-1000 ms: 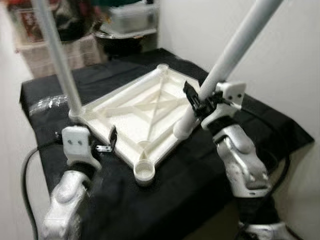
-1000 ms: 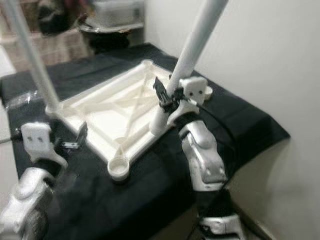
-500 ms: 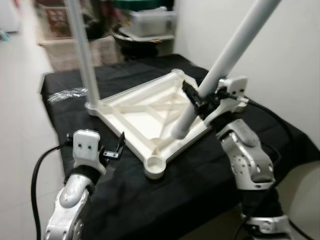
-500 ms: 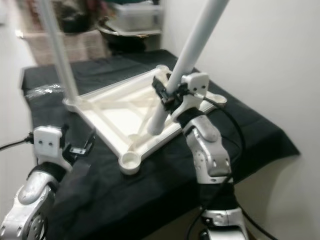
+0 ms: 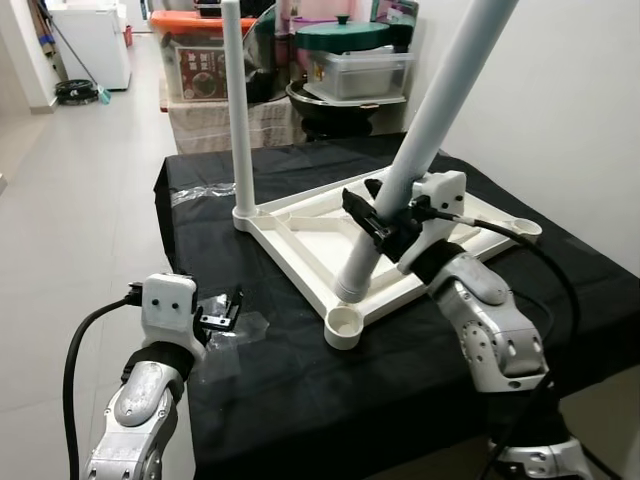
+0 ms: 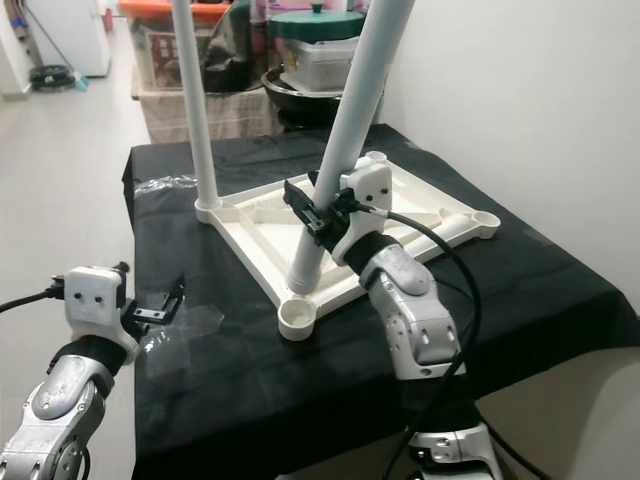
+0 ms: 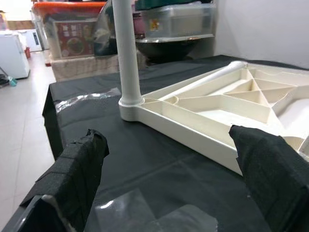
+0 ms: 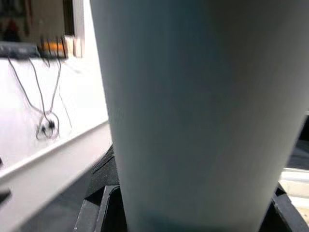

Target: Building children table

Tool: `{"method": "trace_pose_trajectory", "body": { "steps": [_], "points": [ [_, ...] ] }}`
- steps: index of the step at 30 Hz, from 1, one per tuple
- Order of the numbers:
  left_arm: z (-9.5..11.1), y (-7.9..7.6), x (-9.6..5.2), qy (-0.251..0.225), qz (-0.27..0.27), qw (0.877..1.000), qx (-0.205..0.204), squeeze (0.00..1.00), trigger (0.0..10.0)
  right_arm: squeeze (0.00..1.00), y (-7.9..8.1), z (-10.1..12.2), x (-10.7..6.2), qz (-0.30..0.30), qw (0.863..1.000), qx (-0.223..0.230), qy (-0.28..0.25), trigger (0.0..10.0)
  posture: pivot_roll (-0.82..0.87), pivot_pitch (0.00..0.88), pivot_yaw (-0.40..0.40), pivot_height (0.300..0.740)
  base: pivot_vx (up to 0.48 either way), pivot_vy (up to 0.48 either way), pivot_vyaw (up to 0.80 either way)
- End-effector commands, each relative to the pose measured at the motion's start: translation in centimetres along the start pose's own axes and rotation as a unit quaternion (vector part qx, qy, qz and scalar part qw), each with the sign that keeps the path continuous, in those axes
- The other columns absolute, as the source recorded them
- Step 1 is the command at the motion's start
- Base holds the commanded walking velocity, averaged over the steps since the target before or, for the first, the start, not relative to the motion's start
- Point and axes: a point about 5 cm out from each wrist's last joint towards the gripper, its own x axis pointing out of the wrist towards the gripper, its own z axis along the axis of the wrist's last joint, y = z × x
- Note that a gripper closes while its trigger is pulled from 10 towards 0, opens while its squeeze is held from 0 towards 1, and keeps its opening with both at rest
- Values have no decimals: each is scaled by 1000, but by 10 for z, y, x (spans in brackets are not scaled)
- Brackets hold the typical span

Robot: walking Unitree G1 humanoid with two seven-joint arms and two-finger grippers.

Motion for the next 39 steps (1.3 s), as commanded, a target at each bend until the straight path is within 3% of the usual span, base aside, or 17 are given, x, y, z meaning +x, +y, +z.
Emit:
{"method": "trace_pose_trajectory", "body": {
  "steps": [1, 5, 10, 17, 26, 34, 39],
  "points": [
    [-6, 2, -2, 17, 0, 1000, 3, 0, 10000, 0, 0, -3, -1, 42, 999, 9, 15, 10000, 47, 0, -65, 740, 0, 0, 0],
    [-8, 4, -3, 24, 4, 1000, 2, 0, 10000, 0, -2, -6, -8, 107, 993, 28, 31, 10000, 50, 0, -71, 740, 0, 0, 0],
    [-8, 4, -2, 24, 4, 1000, -1, 0, 10000, 0, -2, -7, -8, 118, 992, 34, 32, 10000, 50, 0, -71, 740, 0, 0, 0],
    [-9, 2, -3, 27, -1, 1000, -3, 0, 10000, 0, 8, -14, 10, 161, 986, 42, 34, 10000, 73, 0, -83, 740, 0, 0, 0],
    [-10, 2, -5, 29, 0, 1000, -6, 0, 10000, 0, 10, -19, 13, 203, 976, 54, 52, 10000, 85, 0, -95, 740, 0, 0, 0],
    [-10, 2, -4, 31, 0, 999, -8, 0, 10000, 0, 11, -30, 16, 206, 976, 32, 66, 10000, 83, 0, -92, 740, 0, 0, 0],
    [-10, 3, -3, 28, -1, 1000, -9, 0, 10000, 0, -2, -26, 23, 170, 984, 15, 58, 10000, 86, 0, -89, 740, 0, 0, 0]
  ]
}}
